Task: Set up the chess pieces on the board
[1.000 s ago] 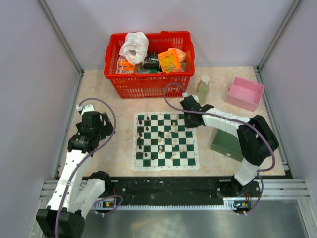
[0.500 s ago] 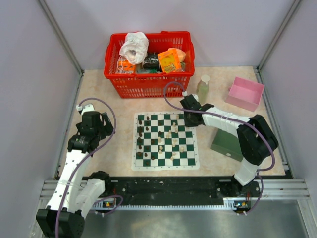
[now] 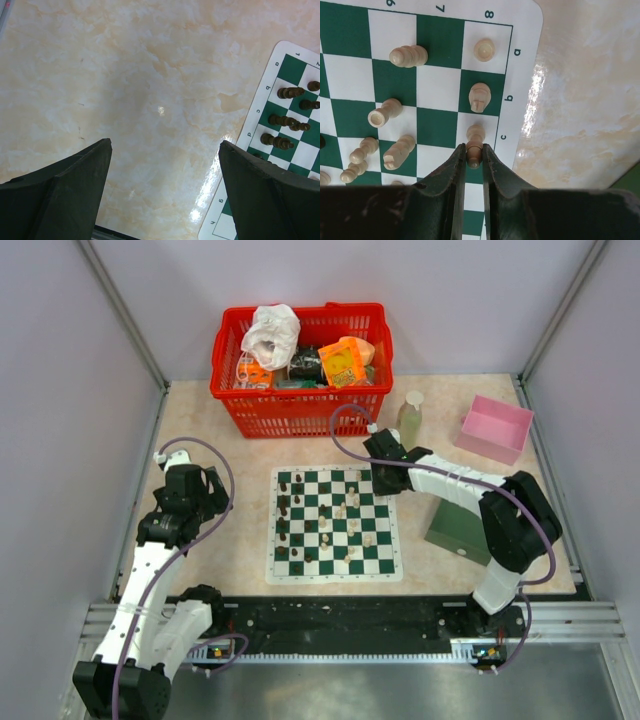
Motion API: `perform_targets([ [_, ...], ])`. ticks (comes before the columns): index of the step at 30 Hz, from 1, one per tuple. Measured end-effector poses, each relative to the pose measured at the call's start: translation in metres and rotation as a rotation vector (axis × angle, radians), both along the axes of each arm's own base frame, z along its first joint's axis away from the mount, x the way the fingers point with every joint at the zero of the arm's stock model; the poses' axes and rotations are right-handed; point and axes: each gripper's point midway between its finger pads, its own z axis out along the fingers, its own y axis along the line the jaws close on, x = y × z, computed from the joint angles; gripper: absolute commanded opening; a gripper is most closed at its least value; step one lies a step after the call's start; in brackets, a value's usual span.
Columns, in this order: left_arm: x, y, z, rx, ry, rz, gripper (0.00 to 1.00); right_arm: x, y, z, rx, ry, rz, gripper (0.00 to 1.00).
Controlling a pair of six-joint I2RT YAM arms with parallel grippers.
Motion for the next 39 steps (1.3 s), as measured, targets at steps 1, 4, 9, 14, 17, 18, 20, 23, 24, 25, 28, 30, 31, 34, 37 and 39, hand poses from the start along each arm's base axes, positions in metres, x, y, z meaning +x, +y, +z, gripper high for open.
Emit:
perform_targets([
  [1,0.0000,0.0000,0.0000,0.000,0.000,0.000,0.93,-0.0006,-0.0004,-0.0003,-0.002,0.002,0.003,0.16],
  [4,0.0000,0.0000,0.0000,0.000,0.000,0.000,0.93,-0.0024,-0.0001,-0.0007,-0.002,0.011,0.009,0.16],
  [9,0.0000,0.0001,0.0000,0.000,0.000,0.000,0.93,0.0006,0.0028,-0.0033,-0.002,0.019,0.013,0.17],
  [14,0.0000,0.0001,0.0000,0.000,0.000,0.000,0.93,0.0034,0.0038,-0.0077,-0.014,0.025,0.021,0.17],
  [17,0.0001,0.0000,0.0001,0.000,0.000,0.000,0.93,0.0035,0.0036,-0.0076,-0.016,0.024,0.025,0.17],
  [18,0.0001,0.0000,0.0000,0.000,0.000,0.000,0.93,0.0034,0.0036,-0.0076,-0.016,0.024,0.025,0.17],
  [20,0.0000,0.0000,-0.0001,0.000,0.000,0.000,0.93,0.0034,0.0035,-0.0076,-0.016,0.025,0.025,0.17],
  [23,0.0000,0.0000,-0.0001,0.000,0.000,0.000,0.93,0.0033,0.0036,-0.0075,-0.016,0.025,0.026,0.17],
  [24,0.0000,0.0000,-0.0001,0.000,0.000,0.000,0.93,0.0032,0.0036,-0.0075,-0.015,0.025,0.026,0.17],
  [25,0.0001,0.0000,0.0000,0.000,0.000,0.000,0.93,0.0032,0.0036,-0.0074,-0.016,0.025,0.026,0.17],
  [28,0.0001,0.0000,0.0000,0.000,0.000,0.000,0.93,0.0020,0.0032,-0.0066,-0.015,0.028,0.028,0.17],
  [30,0.0000,0.0000,-0.0001,0.000,0.000,0.000,0.93,0.0011,0.0026,-0.0051,-0.016,0.029,0.029,0.17],
  [31,0.0001,0.0000,0.0000,0.000,0.000,0.000,0.93,0.0007,0.0022,-0.0046,-0.017,0.029,0.029,0.17],
  [34,0.0000,0.0000,-0.0001,0.000,0.000,0.000,0.93,-0.0006,0.0012,-0.0037,-0.020,0.032,0.032,0.17],
  [37,0.0000,0.0000,-0.0001,0.000,0.000,0.000,0.93,-0.0014,0.0007,-0.0040,-0.023,0.035,0.033,0.17],
  [39,0.0001,0.0000,0.0000,0.000,0.000,0.000,0.93,-0.0016,0.0004,-0.0041,-0.024,0.036,0.033,0.17],
])
